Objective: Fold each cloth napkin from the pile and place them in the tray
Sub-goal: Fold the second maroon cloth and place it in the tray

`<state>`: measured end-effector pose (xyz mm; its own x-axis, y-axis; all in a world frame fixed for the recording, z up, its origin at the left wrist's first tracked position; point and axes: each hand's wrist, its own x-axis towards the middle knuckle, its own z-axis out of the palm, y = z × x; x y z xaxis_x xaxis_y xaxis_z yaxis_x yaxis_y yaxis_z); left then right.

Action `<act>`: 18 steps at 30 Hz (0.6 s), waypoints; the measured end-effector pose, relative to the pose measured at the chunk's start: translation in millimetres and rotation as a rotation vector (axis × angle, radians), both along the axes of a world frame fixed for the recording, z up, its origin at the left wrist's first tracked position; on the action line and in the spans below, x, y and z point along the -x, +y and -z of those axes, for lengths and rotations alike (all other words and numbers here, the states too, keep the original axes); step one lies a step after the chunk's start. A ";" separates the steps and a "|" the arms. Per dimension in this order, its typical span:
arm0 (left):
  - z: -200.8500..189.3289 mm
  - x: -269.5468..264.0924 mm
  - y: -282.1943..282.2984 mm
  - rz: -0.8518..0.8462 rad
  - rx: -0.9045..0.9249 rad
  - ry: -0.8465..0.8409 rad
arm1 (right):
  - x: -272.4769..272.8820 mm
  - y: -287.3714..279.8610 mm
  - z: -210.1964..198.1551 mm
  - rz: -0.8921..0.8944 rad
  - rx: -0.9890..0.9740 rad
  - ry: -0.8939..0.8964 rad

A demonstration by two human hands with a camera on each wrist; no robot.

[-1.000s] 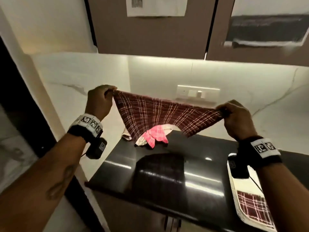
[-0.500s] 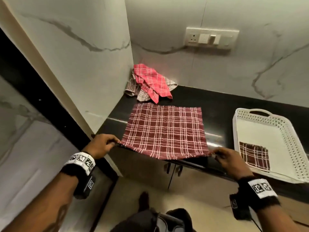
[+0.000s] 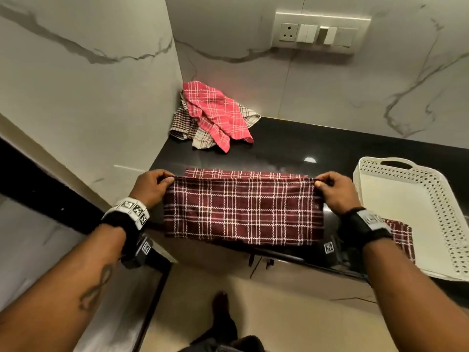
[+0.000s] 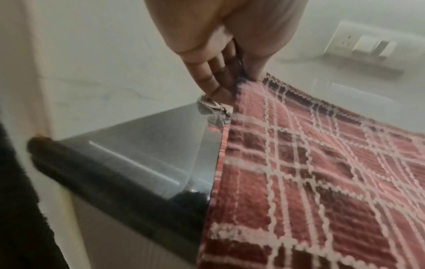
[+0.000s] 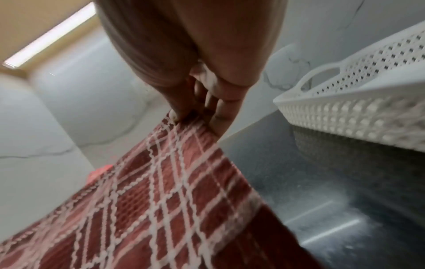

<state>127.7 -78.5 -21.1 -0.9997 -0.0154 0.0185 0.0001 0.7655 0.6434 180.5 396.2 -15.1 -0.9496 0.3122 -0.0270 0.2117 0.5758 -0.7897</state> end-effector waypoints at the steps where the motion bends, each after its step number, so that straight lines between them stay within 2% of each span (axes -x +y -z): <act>1: 5.8 20.0 5.4 -0.010 0.015 -0.016 | 19.4 -1.6 7.2 0.024 -0.032 -0.023; 7: 47.5 96.2 31.3 -0.021 0.058 -0.136 | 85.1 0.1 58.5 0.168 -0.086 -0.211; 12: 75.1 119.7 33.5 -0.028 0.091 -0.189 | 101.0 1.5 74.4 0.261 -0.107 -0.274; 18: 82.3 124.1 33.6 -0.104 0.094 -0.157 | 107.4 -5.0 75.2 0.260 -0.166 -0.281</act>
<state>3.5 -44.9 -103.3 -0.9836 -0.1244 -0.1309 -0.1766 0.8127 0.5552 73.2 391.3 -90.3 -0.8013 0.5629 -0.2025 0.5610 0.5895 -0.5812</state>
